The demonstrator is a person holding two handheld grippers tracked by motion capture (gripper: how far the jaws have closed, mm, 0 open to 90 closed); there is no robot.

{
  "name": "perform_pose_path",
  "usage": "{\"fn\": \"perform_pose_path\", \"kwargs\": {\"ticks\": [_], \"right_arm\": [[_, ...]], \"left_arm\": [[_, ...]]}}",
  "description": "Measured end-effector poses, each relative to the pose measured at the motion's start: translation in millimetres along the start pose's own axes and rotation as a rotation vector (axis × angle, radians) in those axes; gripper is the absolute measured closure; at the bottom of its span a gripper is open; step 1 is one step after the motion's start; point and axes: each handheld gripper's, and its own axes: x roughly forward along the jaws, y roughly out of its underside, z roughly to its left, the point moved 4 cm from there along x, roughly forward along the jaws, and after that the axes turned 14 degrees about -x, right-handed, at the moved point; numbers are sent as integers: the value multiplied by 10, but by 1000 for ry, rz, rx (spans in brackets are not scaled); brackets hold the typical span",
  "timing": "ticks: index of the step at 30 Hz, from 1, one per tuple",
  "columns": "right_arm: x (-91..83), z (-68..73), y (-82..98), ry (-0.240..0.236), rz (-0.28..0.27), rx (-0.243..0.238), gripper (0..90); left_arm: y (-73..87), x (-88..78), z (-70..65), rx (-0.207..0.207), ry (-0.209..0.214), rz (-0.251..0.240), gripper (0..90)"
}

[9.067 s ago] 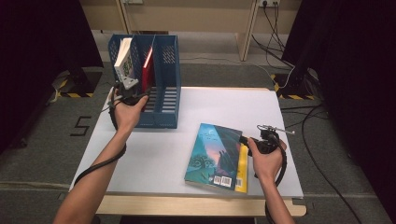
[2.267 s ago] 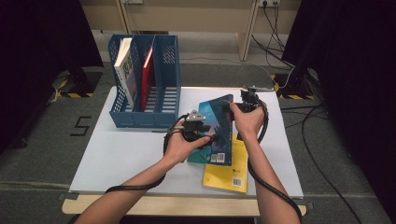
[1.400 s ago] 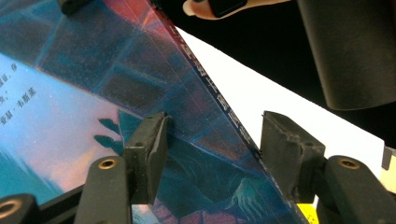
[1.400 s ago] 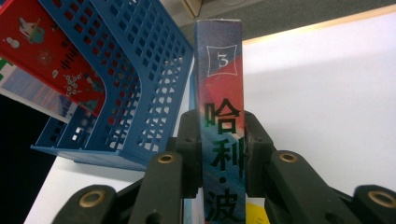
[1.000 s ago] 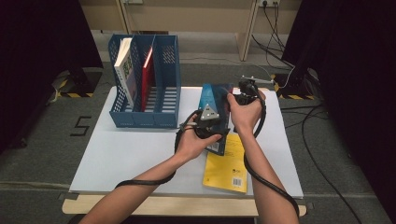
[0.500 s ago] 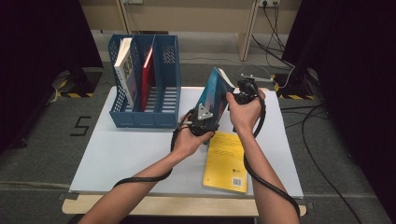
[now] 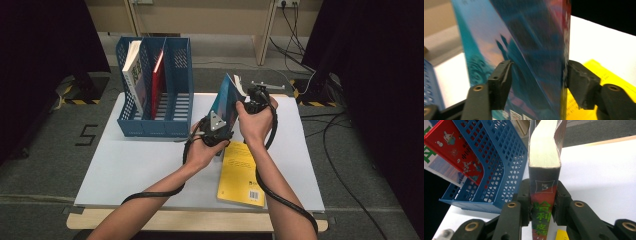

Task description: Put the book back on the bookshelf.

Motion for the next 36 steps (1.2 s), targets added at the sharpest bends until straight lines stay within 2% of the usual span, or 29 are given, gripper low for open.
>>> {"fn": "perform_pose_path", "kwargs": {"ticks": [6, 11, 14, 15, 17, 18, 20, 27, 33, 36], "right_arm": [[-6, 40, -5, -3, 1, -5, 723], [-8, 98, -14, -16, 5, 0, 712], [-3, 118, -18, -20, 6, 5, 709], [-1, 120, -18, -18, 5, 2, 708], [-1, 135, -19, -19, 8, 10, 706], [2, 138, -20, -20, 5, 6, 705], [6, 155, -23, -20, 7, -1, 703], [23, 272, -38, -28, 9, -23, 684], [37, 378, -56, -60, 8, -22, 643], [46, 450, -81, -73, 10, -22, 624]], "left_arm": [[-27, 40, -31, 17, -24, -33, 333], [-20, 76, -11, 25, -50, -37, 337], [-40, 90, 13, 30, -63, -56, 341], [-36, 95, 13, 18, -64, -52, 345], [-42, 106, 32, 32, -72, -60, 356], [-32, 108, 30, 18, -72, -55, 360], [-26, 107, 28, 19, -79, -54, 369], [4, 65, 59, 26, -118, -69, 424], [61, 7, 128, 19, -158, -57, 533], [70, -11, 156, -13, -173, -54, 595]]}}
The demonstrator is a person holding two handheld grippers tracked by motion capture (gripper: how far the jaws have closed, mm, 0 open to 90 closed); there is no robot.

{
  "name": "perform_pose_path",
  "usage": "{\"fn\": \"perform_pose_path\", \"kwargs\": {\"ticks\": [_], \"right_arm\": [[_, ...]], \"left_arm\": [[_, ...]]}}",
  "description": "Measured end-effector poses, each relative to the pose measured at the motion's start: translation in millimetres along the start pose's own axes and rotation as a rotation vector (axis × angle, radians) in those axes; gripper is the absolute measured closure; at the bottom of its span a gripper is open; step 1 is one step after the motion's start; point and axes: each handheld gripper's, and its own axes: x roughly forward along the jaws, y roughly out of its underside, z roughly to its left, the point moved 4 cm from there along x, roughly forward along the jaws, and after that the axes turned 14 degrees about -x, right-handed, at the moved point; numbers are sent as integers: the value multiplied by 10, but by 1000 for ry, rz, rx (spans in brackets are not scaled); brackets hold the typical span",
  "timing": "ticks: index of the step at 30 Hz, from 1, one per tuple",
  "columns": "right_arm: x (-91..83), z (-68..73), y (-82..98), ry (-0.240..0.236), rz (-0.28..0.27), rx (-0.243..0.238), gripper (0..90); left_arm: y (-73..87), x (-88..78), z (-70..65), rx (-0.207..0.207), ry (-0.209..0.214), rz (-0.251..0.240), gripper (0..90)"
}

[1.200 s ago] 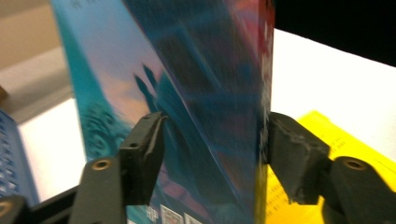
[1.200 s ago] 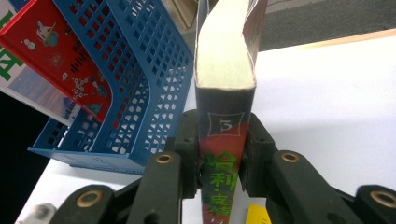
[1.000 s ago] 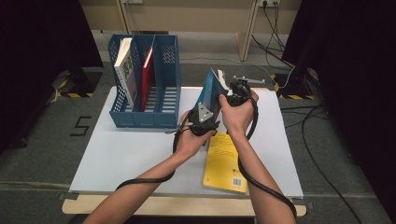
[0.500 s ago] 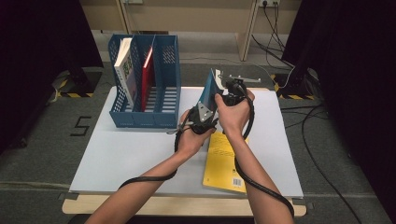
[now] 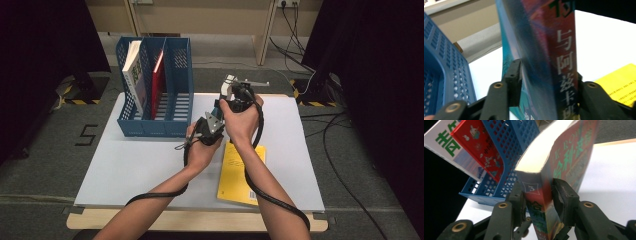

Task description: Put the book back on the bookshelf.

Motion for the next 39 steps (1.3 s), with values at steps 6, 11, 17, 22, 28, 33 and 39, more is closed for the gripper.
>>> {"fn": "perform_pose_path", "kwargs": {"ticks": [6, 11, 17, 22, 28, 33, 39], "right_arm": [[17, 67, -45, -14, 2, -14, 581], [-79, 65, -89, -63, -63, -24, 582], [-282, 24, -57, -102, -114, -31, 562], [-426, -122, 21, -102, -148, -28, 564], [-443, -467, 197, -31, -111, 5, 564], [-355, -752, 457, -12, -37, 57, 555], [-317, -1042, 804, 29, -1, 104, 555]], "left_arm": [[6, -25, 103, -71, 5, 12, 717], [-12, -45, 177, -96, 35, 8, 737], [26, -129, 298, -91, 49, -16, 739], [63, -228, 455, -104, 39, -40, 739], [157, -319, 589, -114, 32, -43, 738], [236, -370, 661, -120, 27, -41, 737], [351, -423, 775, -133, 19, -29, 735]]}}
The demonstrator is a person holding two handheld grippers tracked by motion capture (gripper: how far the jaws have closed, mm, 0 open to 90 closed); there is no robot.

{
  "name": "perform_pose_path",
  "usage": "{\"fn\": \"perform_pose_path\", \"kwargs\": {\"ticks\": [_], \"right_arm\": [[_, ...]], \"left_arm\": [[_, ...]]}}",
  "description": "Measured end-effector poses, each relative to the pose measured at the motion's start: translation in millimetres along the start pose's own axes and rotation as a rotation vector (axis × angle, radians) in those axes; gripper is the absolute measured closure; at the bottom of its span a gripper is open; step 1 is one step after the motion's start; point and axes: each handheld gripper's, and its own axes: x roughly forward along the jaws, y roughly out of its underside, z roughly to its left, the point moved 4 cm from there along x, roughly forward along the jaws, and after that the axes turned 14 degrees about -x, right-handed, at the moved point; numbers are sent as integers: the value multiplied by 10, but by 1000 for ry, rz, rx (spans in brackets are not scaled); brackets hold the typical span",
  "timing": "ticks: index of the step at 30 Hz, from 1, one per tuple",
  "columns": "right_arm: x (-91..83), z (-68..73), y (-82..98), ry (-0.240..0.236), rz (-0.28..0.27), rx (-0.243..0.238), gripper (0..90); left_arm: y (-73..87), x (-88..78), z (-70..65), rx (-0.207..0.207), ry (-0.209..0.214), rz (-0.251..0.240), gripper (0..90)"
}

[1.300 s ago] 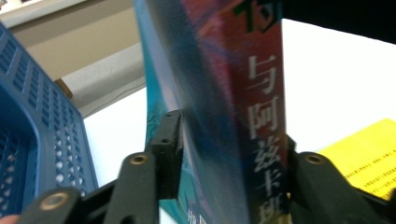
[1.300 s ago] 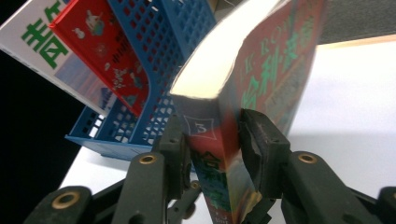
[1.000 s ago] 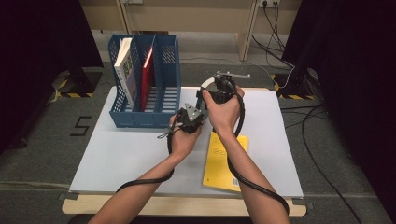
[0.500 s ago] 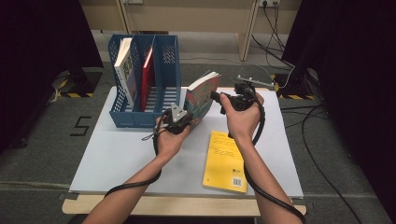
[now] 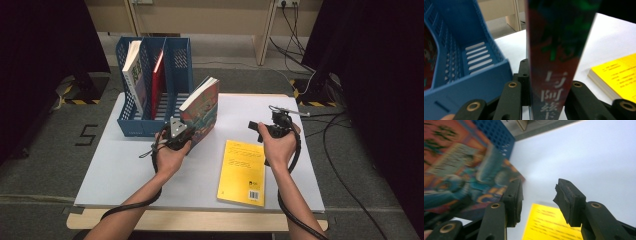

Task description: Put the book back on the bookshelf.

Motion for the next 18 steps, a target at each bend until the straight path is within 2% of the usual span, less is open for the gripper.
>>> {"fn": "perform_pose_path", "kwargs": {"ticks": [3, 9, 18], "right_arm": [[10, -96, 140, 3, 13, 23, 555], [42, -278, 372, 7, 29, 33, 554], [84, -437, 687, 26, 51, 59, 546]], "left_arm": [[7, 0, 21, -4, -2, -14, 733], [12, 0, 16, -9, -2, -20, 733], [16, 2, 22, -12, 7, -30, 728]]}}
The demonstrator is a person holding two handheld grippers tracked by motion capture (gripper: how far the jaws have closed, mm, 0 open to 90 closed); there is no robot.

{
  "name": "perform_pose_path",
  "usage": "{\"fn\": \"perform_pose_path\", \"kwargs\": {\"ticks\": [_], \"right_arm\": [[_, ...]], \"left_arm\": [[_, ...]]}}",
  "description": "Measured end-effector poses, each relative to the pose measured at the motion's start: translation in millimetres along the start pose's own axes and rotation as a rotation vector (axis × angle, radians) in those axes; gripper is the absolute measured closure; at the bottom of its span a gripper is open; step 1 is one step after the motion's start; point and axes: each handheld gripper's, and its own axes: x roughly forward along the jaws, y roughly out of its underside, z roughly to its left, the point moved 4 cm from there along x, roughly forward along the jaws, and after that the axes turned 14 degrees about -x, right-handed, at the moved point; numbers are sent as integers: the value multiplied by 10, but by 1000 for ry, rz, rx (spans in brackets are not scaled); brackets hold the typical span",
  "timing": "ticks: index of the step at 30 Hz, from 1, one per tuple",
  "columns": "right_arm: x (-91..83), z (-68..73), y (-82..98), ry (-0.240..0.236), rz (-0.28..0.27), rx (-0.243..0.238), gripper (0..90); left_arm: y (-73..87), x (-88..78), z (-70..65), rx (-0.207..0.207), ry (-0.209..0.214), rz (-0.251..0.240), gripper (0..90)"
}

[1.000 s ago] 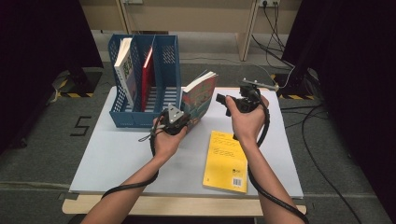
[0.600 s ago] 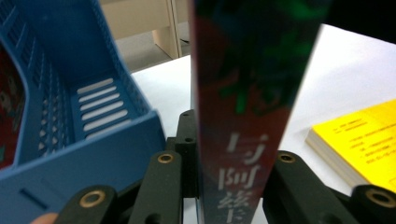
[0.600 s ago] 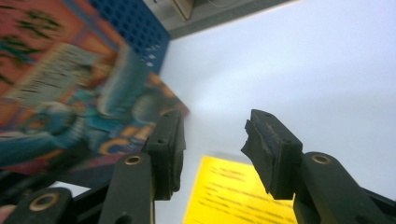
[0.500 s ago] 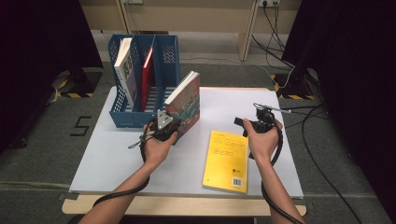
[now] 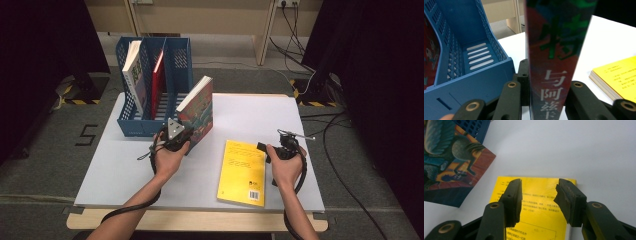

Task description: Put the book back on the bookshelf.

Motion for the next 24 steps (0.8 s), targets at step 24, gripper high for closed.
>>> {"fn": "perform_pose_path", "kwargs": {"ticks": [24], "right_arm": [[-62, -22, 146, -17, -32, 0, 519]], "left_arm": [[-501, -28, -81, -11, 42, -162, 628]]}}
